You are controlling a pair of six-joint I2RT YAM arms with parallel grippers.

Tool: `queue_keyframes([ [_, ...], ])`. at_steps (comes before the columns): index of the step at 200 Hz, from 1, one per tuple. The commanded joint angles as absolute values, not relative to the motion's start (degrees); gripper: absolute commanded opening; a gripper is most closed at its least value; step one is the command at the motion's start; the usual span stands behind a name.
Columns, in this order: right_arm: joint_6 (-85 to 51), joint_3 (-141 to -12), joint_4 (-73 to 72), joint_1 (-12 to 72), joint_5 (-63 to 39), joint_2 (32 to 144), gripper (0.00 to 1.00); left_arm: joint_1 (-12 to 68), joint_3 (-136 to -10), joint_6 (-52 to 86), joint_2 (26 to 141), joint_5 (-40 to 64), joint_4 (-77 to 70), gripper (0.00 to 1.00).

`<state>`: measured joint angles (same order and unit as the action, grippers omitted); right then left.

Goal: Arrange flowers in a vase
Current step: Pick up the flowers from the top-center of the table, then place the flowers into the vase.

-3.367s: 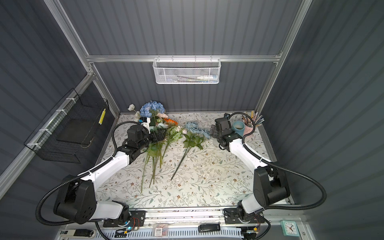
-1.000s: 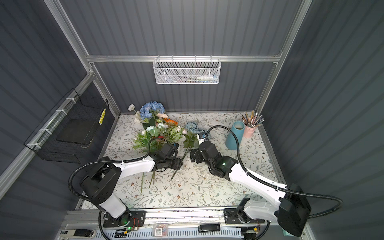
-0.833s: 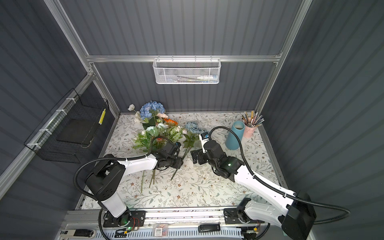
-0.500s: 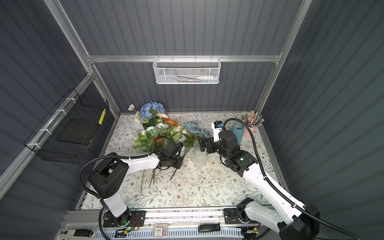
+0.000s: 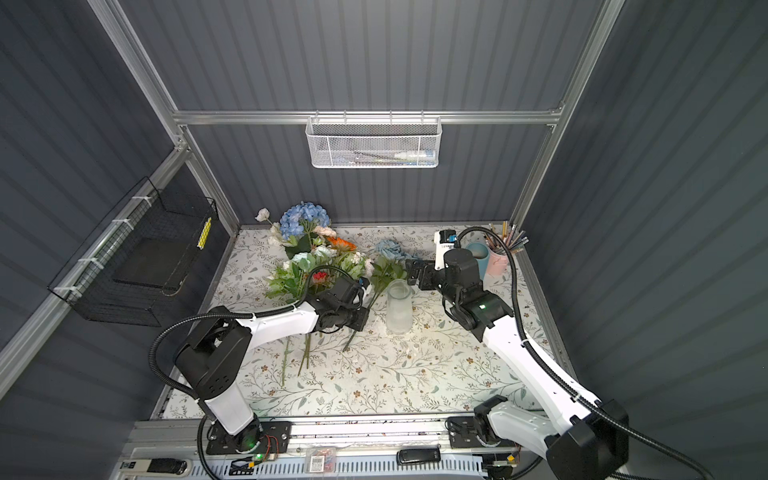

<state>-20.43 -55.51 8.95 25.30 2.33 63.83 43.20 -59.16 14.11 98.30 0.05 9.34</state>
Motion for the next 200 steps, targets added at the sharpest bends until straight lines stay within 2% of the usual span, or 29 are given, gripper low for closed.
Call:
queue_keyframes([
  [1,-20.7,-57.0,7.0,24.7,1.4,63.8,0.99,43.4,-63.3,12.7,92.2,-6.0,7.3,0.0],
  [50,-20.9,-58.9,2.6,24.3,-4.3,65.7,0.99,43.5,-68.3,10.0,87.9,-10.0,0.1,0.0],
  [72,-21.8,-60.3,0.1,24.3,-10.3,66.2,0.99,43.5,-67.8,9.1,85.5,-7.9,-5.8,0.0],
  [92,-23.9,-60.6,-4.4,24.3,-17.2,66.8,0.94,43.5,-65.0,8.9,83.0,-4.7,-14.0,0.0],
  [110,-27.0,-61.0,-9.1,24.3,-24.8,68.2,0.87,43.5,-62.1,9.0,81.5,-1.5,-21.7,0.0],
  [135,-31.1,-61.6,-14.0,24.3,-30.0,70.2,0.72,43.4,-59.4,10.1,81.0,4.4,-29.3,0.0],
  [154,-33.9,-61.3,-19.0,24.3,-34.1,71.6,0.66,43.5,-58.1,11.5,81.7,8.9,-33.6,0.0],
  [183,-36.8,-60.6,-23.9,24.3,-36.6,73.7,0.56,43.5,-57.8,13.6,83.2,13.7,-36.3,0.0],
  [200,-37.0,-60.6,-24.3,24.3,-36.9,74.7,0.46,43.5,-57.7,13.8,83.5,14.9,-36.6,0.0],
])
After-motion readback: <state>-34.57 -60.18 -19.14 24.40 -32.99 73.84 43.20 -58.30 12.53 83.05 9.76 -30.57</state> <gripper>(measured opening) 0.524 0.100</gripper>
